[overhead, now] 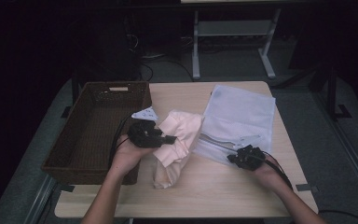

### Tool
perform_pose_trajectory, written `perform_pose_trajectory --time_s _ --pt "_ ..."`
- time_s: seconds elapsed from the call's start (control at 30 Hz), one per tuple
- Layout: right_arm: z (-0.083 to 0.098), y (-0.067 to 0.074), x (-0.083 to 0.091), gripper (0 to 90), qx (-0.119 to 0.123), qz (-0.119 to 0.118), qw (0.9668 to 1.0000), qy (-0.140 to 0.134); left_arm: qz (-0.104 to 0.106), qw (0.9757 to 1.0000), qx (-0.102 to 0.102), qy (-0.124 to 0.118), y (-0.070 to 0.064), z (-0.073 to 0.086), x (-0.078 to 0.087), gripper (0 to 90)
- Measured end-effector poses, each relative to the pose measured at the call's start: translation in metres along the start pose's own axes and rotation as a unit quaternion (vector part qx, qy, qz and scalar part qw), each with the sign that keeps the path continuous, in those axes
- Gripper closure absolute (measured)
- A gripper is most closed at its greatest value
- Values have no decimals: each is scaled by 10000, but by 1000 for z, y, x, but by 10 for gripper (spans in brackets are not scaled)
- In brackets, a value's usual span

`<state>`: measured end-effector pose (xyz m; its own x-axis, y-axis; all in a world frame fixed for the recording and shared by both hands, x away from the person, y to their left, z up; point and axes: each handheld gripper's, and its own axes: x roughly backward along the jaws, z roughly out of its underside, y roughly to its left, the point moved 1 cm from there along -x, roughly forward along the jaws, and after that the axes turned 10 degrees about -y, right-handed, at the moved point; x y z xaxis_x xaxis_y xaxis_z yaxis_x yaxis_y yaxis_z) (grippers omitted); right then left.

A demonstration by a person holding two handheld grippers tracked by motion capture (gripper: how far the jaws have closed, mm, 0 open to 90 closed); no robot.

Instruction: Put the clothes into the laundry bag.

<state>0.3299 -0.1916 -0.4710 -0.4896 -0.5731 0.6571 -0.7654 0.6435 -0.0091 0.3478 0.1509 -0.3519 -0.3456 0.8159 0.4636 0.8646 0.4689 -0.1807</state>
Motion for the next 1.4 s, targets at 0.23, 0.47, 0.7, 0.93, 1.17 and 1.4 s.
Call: perform_pose_trajectory --time_s 0.23,0.47,0.7,0.93,1.17,1.4 --pt "-18 15 -21 896 145 -243 9996 -36 6 10000 2 0 0 0 2 735" --pt "-35 41 -41 896 332 -669 9971 -122 18 10000 38 40 2 3 2 735" --pt "-41 41 -31 811 248 -818 9957 -364 20 9999 112 59 4 6 1 735" --pt "-48 9 -9 574 165 -536 9972 -500 36 9998 177 114 8 11 -3 734" --pt "-40 -23 -25 481 -12 -469 9977 -481 46 9998 180 98 8 11 -3 734" --pt "-37 -19 -39 558 19 -493 9979 -422 72 9998 169 100 8 11 -3 734"
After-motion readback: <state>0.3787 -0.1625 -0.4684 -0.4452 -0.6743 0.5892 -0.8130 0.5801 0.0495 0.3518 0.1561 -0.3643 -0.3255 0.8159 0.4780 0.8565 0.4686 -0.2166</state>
